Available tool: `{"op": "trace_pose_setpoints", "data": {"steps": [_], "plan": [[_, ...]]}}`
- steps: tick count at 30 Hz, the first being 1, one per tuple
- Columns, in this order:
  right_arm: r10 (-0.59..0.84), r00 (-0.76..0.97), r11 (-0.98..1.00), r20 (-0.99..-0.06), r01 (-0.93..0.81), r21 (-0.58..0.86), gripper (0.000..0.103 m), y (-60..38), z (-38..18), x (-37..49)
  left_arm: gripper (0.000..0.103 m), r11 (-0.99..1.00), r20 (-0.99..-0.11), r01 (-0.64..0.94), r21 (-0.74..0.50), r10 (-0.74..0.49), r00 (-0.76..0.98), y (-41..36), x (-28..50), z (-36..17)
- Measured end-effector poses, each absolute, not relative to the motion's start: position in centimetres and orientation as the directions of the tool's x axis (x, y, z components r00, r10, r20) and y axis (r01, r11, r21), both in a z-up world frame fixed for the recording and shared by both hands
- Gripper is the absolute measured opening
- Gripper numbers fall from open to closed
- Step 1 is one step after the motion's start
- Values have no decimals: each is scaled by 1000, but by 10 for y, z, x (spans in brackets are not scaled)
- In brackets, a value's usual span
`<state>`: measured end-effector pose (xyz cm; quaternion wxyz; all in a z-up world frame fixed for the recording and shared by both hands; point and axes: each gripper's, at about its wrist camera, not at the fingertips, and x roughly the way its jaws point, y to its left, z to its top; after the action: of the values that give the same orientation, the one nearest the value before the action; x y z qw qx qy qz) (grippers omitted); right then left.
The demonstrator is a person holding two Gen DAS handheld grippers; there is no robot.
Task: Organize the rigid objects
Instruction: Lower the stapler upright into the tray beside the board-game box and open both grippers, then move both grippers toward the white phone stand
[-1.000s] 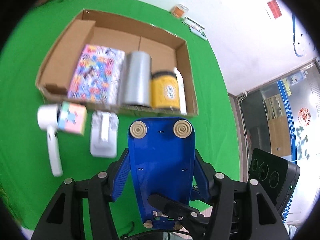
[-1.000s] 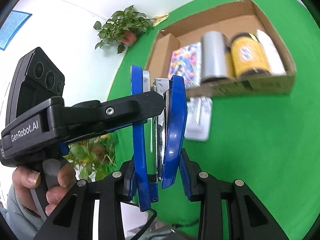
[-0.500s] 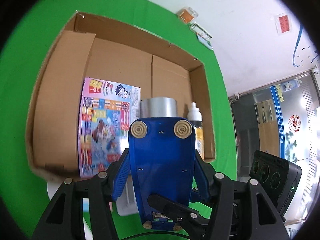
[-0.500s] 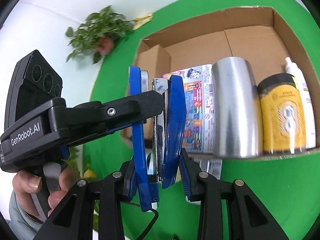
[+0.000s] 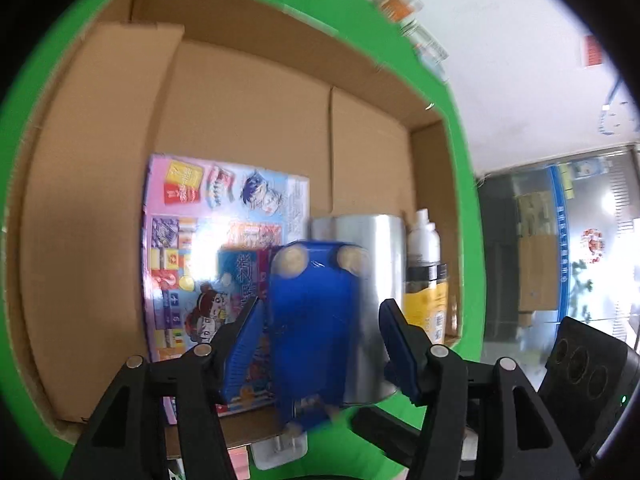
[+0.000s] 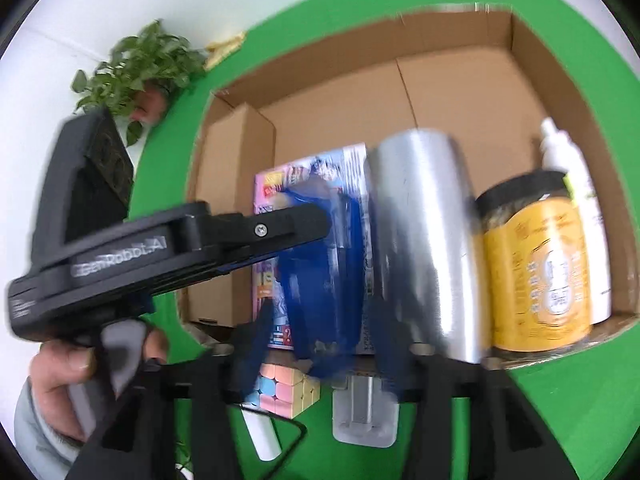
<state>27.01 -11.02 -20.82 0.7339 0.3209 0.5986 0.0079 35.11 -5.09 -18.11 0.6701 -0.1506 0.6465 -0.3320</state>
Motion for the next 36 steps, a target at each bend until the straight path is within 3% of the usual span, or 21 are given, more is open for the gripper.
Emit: {"op": "trace_pose_setpoints", "data": {"steps": [2,9,10,11,12,13,16,17,18,19,20,22,30,32,33,34,35,36], "plan": [[340,316,824,-886,354,442,80,-110,-190,261,60,731,-758,266,-629,-652,-3,-37,345,-166],[227,302,871,-926,362,332,83,-113,-164,227,62,806,-802,313,-502,-569,180,3,302,-120],[221,306,870,-926,367,329,79,-117,-161,221,52,804,-795,320,-501,-574,198,6,295,-115],[230,321,868,-919,360,343,57,-121,-154,214,12,795,-787,338,-503,-583,202,9,290,-111],[238,328,872,-914,343,350,25,-124,-147,207,0,793,-793,354,-495,-579,189,10,285,-109],[233,326,883,-916,324,340,15,-123,-142,203,3,807,-804,355,-472,-559,204,12,277,-105],[207,363,904,-909,285,320,14,-124,-121,188,3,812,-783,354,-465,-563,265,17,256,-87],[199,375,911,-906,270,311,23,-123,-115,182,18,837,-792,333,-434,-531,301,16,247,-81],[182,386,918,-904,263,297,60,-123,-108,177,35,856,-803,314,-410,-502,321,16,242,-77],[169,398,919,-902,268,290,86,-124,-102,171,76,873,-807,290,-392,-477,347,17,234,-72],[144,427,917,-893,281,282,99,-127,-94,162,89,878,-798,279,-389,-472,373,20,229,-67],[121,463,921,-878,278,274,100,-129,-82,146,89,885,-765,272,-378,-464,446,20,213,-57],[140,489,916,-861,266,300,100,-153,-59,88,89,933,-773,218,-285,-359,524,15,151,-33],[151,495,913,-855,261,313,100,-158,-56,75,81,940,-765,205,-273,-341,546,16,134,-27],[153,498,913,-853,259,315,100,-159,-54,69,72,939,-763,208,-274,-344,547,16,129,-25],[157,501,914,-851,253,318,100,-160,-52,65,33,934,-766,222,-280,-357,534,15,125,-25],[163,506,914,-847,246,323,100,-161,-50,60,2,932,-787,234,-278,-360,501,13,121,-26],[165,509,914,-845,242,324,100,-161,-49,57,2,939,-799,226,-259,-340,496,13,118,-26]]}}
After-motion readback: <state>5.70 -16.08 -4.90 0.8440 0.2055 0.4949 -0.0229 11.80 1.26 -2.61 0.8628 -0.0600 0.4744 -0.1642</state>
